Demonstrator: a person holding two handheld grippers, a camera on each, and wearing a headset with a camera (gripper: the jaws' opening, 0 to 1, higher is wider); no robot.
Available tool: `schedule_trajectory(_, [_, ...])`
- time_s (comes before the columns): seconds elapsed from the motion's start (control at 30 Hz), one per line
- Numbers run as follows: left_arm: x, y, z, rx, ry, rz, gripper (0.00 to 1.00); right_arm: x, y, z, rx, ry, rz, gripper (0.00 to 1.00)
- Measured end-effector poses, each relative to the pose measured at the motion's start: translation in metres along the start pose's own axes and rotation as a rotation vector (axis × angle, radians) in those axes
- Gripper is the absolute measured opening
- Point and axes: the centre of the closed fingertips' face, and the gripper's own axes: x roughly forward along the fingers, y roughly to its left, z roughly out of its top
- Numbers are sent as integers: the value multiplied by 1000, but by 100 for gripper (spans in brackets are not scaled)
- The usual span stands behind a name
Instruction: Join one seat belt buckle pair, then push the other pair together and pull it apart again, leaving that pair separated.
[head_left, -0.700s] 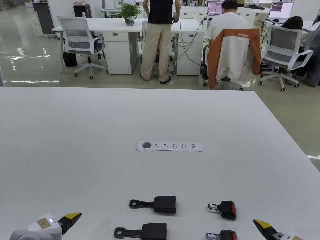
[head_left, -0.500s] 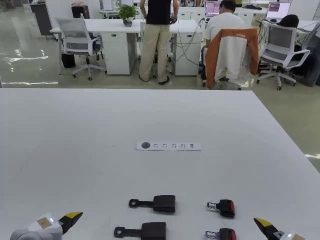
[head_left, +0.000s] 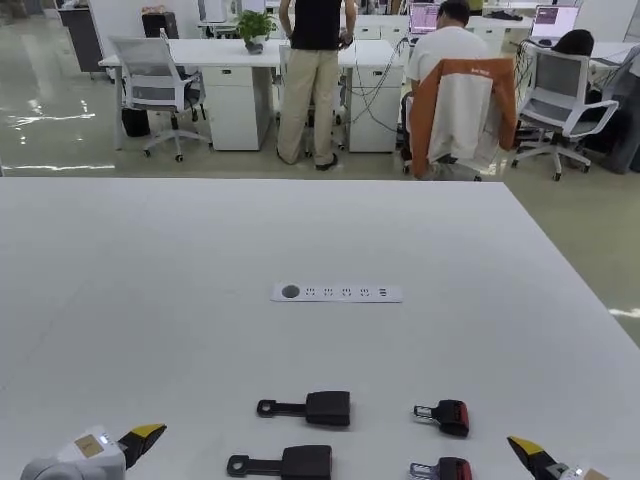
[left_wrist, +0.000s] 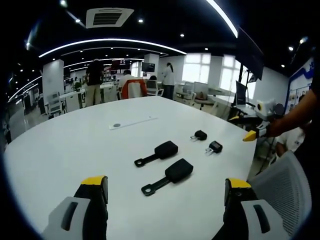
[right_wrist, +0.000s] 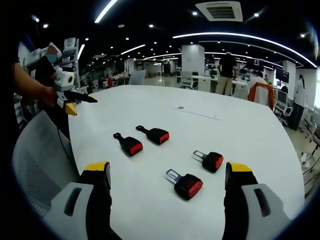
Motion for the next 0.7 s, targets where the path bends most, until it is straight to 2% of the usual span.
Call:
schedule_trajectory(0.3, [0,-1,-1,-1,2,-1,99,-3,1,1,0,2,-1,95])
schedule_trajectory(0.7, [-3,-9,2,-2,1,-1,99,-4,0,0,4,3,-2,95])
